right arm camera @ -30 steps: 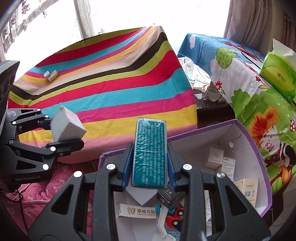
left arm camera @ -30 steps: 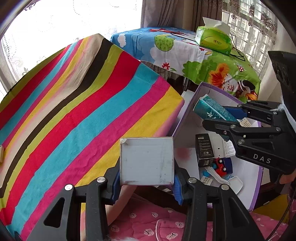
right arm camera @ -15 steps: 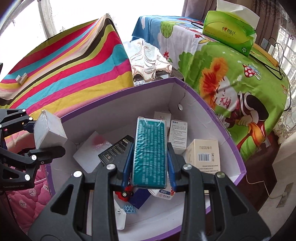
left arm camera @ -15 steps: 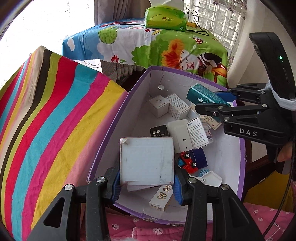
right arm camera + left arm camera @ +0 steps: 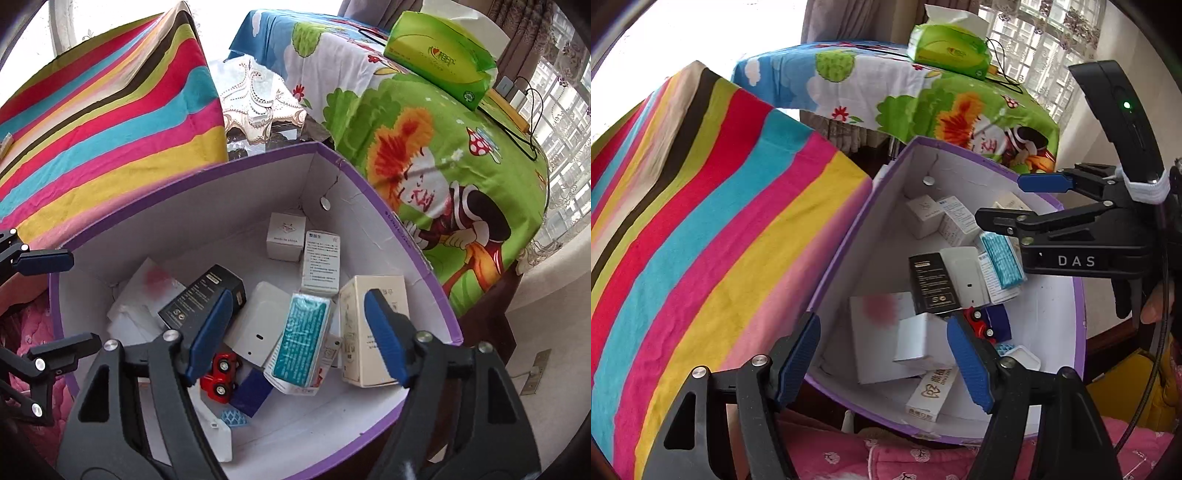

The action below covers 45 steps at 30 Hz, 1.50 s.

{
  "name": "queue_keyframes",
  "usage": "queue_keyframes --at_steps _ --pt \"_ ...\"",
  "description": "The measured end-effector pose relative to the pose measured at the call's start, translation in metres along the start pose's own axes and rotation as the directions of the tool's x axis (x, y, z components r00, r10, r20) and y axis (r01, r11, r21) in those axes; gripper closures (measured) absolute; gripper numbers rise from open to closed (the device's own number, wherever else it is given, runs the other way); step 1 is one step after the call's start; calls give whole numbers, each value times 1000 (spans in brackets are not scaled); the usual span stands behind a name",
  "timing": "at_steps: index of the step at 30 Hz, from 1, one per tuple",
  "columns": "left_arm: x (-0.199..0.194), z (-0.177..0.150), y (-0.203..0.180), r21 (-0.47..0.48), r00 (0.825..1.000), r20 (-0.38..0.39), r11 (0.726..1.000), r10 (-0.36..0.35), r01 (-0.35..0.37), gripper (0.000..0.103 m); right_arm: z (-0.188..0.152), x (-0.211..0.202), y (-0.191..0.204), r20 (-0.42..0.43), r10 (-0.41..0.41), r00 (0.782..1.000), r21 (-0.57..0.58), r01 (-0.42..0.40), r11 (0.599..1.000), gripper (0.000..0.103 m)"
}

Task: Organize rigid objects

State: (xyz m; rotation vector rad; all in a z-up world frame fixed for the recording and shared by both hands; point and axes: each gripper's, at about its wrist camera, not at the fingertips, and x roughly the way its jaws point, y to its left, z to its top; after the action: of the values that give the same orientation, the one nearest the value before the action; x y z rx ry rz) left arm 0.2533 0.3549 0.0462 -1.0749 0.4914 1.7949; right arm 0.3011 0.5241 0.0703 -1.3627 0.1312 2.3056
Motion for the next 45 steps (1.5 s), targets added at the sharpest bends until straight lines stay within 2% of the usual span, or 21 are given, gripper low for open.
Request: queue_keyframes --at_steps 2,4,7,11,14,17,19,21,22,23,25,27,28,30,31,33,34,36,41,43,45 --pt "-15 -2 38 -89 998 30 994 59 -56 30 26 -1 32 45 39 998 -68 -36 997 26" --pt "-31 -11 84 -188 990 49 975 131 -120 24 56 2 79 79 104 991 -161 -90 983 23" --pt "-53 -33 154 -333 965 20 912 261 -240 22 93 11 162 87 219 972 -304 -183 935 21" --pt "-84 -74 244 -496 919 -55 788 390 -364 22 133 26 285 63 358 932 -478 -287 830 21" --pt "-115 -107 310 -626 889 -110 664 444 -409 22 156 35 376 16 461 887 -564 -372 737 21" --pt "-143 -137 369 -709 862 -175 546 475 -445 22 175 43 459 -45 520 853 -609 -436 663 21" --pt "-160 -156 401 -734 841 -212 488 498 -473 22 184 44 513 -63 552 831 -654 -453 606 21" --pt "-176 -171 431 -745 820 -241 443 520 -499 22 193 49 559 -76 568 819 -695 -452 559 21" --pt "-183 -178 444 -753 814 -250 423 524 -504 22 200 52 577 -100 585 805 -687 -481 545 21" --pt "-191 -184 456 -766 812 -252 404 527 -500 22 207 55 591 -121 596 794 -658 -514 551 21" --pt "-206 -195 476 -798 812 -231 374 535 -473 22 222 62 615 -116 610 784 -580 -552 599 21" --pt "-218 -204 491 -820 805 -219 344 551 -458 22 234 70 632 -88 596 798 -505 -551 664 21" --pt "-223 -206 497 -827 799 -213 331 562 -454 22 239 74 640 -93 595 798 -467 -563 682 21" --pt "-232 -210 503 -837 788 -205 313 580 -448 22 244 82 658 -127 623 772 -406 -613 677 21" --pt "-236 -212 506 -843 786 -196 309 587 -441 22 244 81 667 -123 623 773 -395 -613 684 20" --pt "-241 -215 509 -854 785 -178 302 594 -423 22 242 76 685 -120 641 758 -398 -629 668 20" --pt "-244 -217 509 -859 785 -172 299 595 -415 22 241 75 693 -120 642 758 -395 -629 669 20" --pt "-245 -221 512 -864 790 -164 300 590 -404 22 240 76 707 -110 623 775 -383 -611 693 18" --pt "-244 -229 509 -870 801 -157 303 577 -389 22 252 86 725 -2 540 842 -307 -515 801 16" --pt "-243 -232 507 -870 806 -157 306 571 -387 22 255 90 726 15 518 855 -300 -491 818 16" --pt "-243 -235 507 -871 811 -156 308 564 -382 22 252 91 720 9 507 862 -342 -473 812 17"
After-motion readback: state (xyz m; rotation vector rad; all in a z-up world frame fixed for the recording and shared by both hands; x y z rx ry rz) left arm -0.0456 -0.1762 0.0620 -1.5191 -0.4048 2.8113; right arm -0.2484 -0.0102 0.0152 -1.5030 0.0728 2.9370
